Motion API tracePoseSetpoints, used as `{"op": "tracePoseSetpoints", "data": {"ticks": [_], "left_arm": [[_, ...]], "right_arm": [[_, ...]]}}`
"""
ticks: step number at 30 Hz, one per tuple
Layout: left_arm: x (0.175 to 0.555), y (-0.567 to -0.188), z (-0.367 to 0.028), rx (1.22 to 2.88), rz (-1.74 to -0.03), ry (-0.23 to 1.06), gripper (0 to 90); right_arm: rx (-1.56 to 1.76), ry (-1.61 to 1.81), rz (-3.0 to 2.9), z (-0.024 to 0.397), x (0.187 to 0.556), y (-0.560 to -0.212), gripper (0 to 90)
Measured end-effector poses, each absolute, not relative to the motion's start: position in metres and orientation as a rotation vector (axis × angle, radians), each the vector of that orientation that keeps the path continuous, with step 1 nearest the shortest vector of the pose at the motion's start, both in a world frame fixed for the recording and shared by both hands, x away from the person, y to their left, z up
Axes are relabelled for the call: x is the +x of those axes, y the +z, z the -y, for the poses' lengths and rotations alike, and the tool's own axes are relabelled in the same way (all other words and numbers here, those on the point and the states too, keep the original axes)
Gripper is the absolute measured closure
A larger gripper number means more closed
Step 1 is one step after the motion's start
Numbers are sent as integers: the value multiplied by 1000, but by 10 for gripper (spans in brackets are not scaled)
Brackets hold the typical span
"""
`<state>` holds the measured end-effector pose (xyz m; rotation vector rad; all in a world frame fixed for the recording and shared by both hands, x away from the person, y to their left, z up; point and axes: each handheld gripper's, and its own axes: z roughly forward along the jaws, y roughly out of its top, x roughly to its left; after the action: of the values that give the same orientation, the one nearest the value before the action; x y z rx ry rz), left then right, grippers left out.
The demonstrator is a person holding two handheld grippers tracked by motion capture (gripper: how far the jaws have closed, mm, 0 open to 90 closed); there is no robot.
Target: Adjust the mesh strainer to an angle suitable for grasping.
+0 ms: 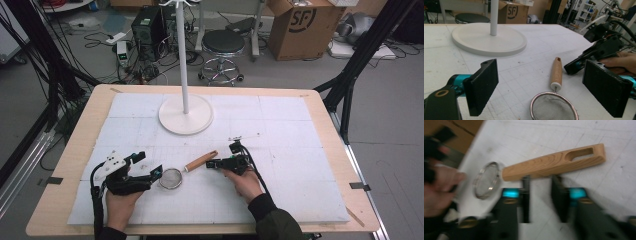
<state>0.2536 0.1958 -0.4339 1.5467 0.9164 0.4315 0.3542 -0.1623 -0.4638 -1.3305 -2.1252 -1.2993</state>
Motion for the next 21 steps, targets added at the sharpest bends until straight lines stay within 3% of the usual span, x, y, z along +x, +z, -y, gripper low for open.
{"op": "tracePoseSetpoints", "data": {"ticks": [4, 5, 6, 9, 21], "left_arm": [[255, -435, -196, 1555, -918, 427, 140], [255, -434, -195, 1556, -916, 432, 140], [254, -434, -195, 1558, -913, 435, 140], [253, -434, -193, 1559, -914, 435, 140], [254, -434, -190, 1574, -906, 429, 140]], "right_arm": [[-1309, -1408, 2065, 184, 348, -456, 503], [-1310, -1456, 2065, 198, 342, -449, 368], [-1310, -1456, 2065, 198, 342, -449, 368], [-1301, -1500, 2087, 215, 334, -445, 243], [-1332, -1604, 2120, 270, 306, -447, 203]]}}
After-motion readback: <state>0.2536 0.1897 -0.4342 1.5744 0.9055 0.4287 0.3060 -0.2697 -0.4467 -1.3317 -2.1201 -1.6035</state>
